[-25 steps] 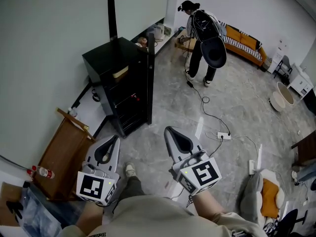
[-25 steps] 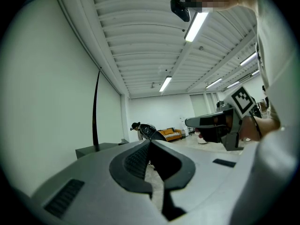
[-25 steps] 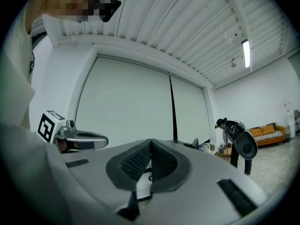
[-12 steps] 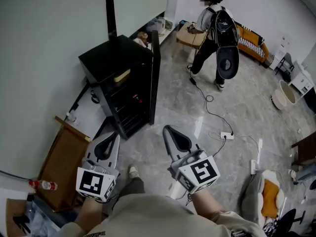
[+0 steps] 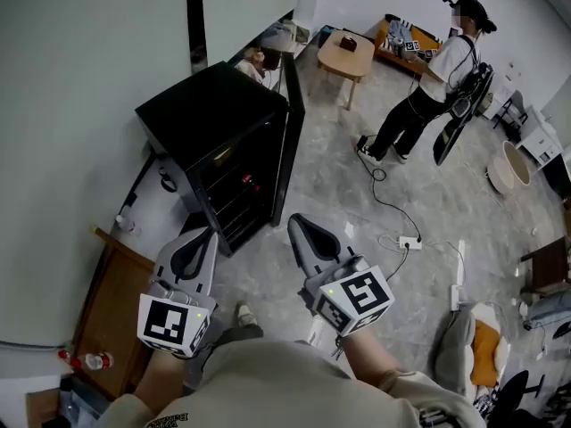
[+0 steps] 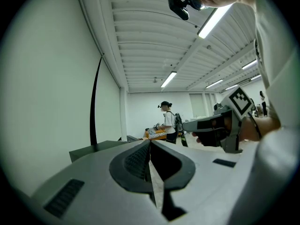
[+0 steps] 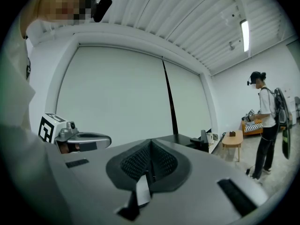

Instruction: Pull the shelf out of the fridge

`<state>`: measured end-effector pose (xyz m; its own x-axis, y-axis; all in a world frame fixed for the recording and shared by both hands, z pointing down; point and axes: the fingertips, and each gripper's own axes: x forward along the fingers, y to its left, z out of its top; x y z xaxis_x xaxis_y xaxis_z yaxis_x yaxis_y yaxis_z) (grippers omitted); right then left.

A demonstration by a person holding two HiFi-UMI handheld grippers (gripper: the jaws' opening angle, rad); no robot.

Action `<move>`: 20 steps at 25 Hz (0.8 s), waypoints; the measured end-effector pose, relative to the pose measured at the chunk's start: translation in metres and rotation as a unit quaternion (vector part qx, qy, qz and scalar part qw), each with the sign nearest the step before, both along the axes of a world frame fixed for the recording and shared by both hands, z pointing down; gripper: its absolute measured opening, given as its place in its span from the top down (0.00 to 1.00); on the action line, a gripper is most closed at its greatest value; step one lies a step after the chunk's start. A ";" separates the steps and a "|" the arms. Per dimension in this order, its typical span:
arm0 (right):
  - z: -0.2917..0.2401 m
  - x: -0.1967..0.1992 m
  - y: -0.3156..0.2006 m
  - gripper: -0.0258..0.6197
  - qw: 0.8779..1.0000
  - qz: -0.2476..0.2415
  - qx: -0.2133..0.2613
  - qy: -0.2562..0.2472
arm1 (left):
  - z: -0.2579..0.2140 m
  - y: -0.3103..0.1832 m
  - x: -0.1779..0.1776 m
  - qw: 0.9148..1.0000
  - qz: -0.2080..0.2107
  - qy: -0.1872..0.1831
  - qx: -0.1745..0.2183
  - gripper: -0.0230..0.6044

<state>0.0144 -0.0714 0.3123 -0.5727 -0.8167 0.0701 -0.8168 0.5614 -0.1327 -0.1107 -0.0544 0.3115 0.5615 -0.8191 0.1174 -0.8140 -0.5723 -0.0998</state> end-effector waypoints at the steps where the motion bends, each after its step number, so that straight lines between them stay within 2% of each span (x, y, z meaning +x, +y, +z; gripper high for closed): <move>1: 0.002 -0.004 -0.010 0.97 1.000 0.002 -0.003 -0.004 | 0.000 -0.009 -0.004 1.000 0.002 0.001 0.000 0.95; 6: 0.013 -0.009 -0.060 0.96 0.999 0.023 -0.025 -0.034 | 0.005 -0.051 -0.021 1.000 0.016 0.010 0.000 0.95; 13: 0.029 -0.023 -0.100 0.96 0.996 0.034 -0.044 -0.068 | 0.020 -0.091 -0.037 1.000 0.023 0.007 0.004 0.95; 19: 0.046 -0.036 -0.126 0.96 0.990 0.029 -0.085 -0.107 | 0.034 -0.112 -0.043 1.000 0.009 0.027 0.000 0.95; 20: 0.050 -0.037 -0.131 0.92 0.988 0.029 -0.093 -0.116 | 0.036 -0.115 -0.044 1.000 0.005 0.030 0.000 0.95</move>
<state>-0.0227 -0.2023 0.3625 -0.5431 -0.8342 0.0956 -0.7829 0.4620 -0.4167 -0.1543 -0.1692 0.3472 0.5752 -0.8138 0.0827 -0.8130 -0.5799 -0.0517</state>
